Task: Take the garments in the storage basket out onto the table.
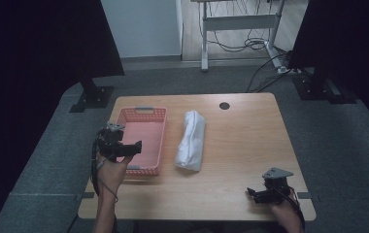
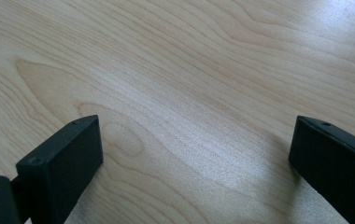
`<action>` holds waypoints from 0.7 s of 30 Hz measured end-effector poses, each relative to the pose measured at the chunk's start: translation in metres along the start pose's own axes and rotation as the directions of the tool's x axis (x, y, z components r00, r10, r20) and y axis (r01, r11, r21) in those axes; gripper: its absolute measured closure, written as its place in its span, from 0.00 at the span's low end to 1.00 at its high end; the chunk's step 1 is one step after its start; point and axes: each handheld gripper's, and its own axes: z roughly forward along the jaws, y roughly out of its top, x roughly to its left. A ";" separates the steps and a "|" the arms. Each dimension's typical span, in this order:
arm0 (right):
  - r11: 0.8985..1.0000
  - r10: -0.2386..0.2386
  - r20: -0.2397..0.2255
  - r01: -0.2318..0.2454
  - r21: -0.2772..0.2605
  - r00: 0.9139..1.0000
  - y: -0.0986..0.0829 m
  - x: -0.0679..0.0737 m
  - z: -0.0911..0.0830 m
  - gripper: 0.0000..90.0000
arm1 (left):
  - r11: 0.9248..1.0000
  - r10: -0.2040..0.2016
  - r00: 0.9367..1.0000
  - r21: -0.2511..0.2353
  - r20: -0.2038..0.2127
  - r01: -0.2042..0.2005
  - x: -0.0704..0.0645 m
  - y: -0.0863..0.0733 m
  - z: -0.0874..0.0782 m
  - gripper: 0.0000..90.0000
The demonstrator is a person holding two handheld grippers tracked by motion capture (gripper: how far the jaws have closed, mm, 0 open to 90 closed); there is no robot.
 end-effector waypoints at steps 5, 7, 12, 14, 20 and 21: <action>1.000 0.000 0.000 0.000 0.000 1.000 0.000 0.000 0.000 0.03 | 1.000 -0.007 1.000 0.002 0.000 0.007 0.004 -0.006 -0.002 0.11; 1.000 0.000 0.000 0.000 0.000 1.000 0.000 0.000 0.000 0.03 | 1.000 -0.007 1.000 0.001 -0.001 0.007 0.005 -0.008 -0.004 0.11; 1.000 0.000 0.001 0.000 0.000 1.000 0.000 0.000 0.000 0.03 | 1.000 -0.011 1.000 -0.002 0.003 0.011 0.009 -0.015 -0.006 0.11; 1.000 0.000 0.001 0.000 0.000 1.000 0.000 0.000 0.000 0.03 | 1.000 -0.012 1.000 -0.004 0.004 0.012 0.010 -0.018 -0.008 0.11; 1.000 0.000 0.001 0.000 0.000 1.000 0.000 0.000 0.000 0.03 | 1.000 -0.008 1.000 -0.011 0.014 0.008 0.013 -0.025 -0.011 0.11; 1.000 0.000 0.001 0.000 0.000 1.000 0.000 0.000 0.000 0.03 | 1.000 -0.007 1.000 -0.013 0.018 0.007 0.013 -0.026 -0.011 0.11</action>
